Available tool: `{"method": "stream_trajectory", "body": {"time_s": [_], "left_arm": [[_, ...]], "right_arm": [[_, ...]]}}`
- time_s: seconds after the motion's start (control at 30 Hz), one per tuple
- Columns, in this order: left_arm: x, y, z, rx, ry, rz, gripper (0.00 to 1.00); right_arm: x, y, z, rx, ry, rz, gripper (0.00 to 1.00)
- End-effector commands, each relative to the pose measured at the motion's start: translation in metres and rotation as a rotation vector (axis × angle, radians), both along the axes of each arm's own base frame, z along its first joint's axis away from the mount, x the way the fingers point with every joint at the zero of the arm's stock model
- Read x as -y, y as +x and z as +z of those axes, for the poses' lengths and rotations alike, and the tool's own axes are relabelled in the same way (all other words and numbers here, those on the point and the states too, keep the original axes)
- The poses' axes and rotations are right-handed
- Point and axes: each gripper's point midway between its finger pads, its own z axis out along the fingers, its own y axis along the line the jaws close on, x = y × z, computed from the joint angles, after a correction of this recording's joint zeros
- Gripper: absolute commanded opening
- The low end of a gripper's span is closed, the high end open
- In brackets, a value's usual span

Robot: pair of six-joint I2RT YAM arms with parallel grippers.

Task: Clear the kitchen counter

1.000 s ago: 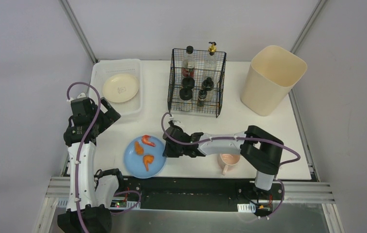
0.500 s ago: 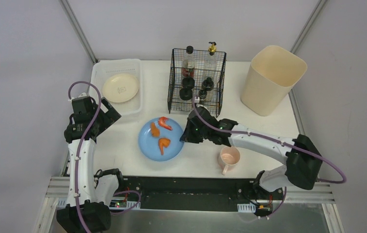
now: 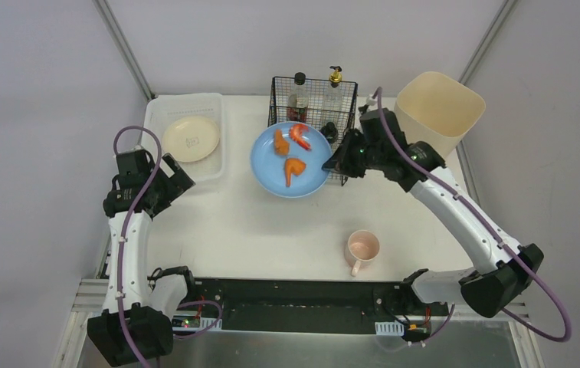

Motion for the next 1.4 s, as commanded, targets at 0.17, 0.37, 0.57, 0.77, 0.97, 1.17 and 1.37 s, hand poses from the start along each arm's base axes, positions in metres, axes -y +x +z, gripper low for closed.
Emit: {"method": "stream_trajectory", "body": {"time_s": [0.17, 0.37, 0.57, 0.77, 0.97, 1.17, 1.37], "left_arm": [[0.031, 0.009, -0.014, -0.038, -0.062, -0.156, 1.00], [0.054, 0.008, -0.015, -0.033, -0.079, -0.258, 1.00], [0.075, 0.002, -0.013, -0.022, -0.094, -0.341, 1.00], [0.088, -0.003, -0.010, -0.006, -0.116, -0.389, 0.99], [0.104, -0.009, -0.011, -0.009, -0.115, -0.461, 1.00], [0.115, -0.013, -0.011, -0.014, -0.131, -0.504, 1.00], [0.121, -0.016, -0.008, -0.002, -0.134, -0.533, 1.00]], "right_arm": [[0.076, 0.034, 0.065, 0.032, 0.038, -0.144, 0.00], [0.134, 0.066, 0.081, 0.052, 0.030, -0.325, 0.00], [0.191, 0.094, 0.097, 0.046, 0.023, -0.486, 0.00], [0.255, 0.120, 0.109, 0.038, 0.009, -0.673, 0.00], [0.318, 0.130, 0.123, 0.061, -0.069, -0.865, 0.00], [0.383, 0.123, 0.128, 0.087, -0.182, -1.056, 0.00], [0.425, 0.115, 0.117, 0.061, -0.302, -1.175, 0.00]]}}
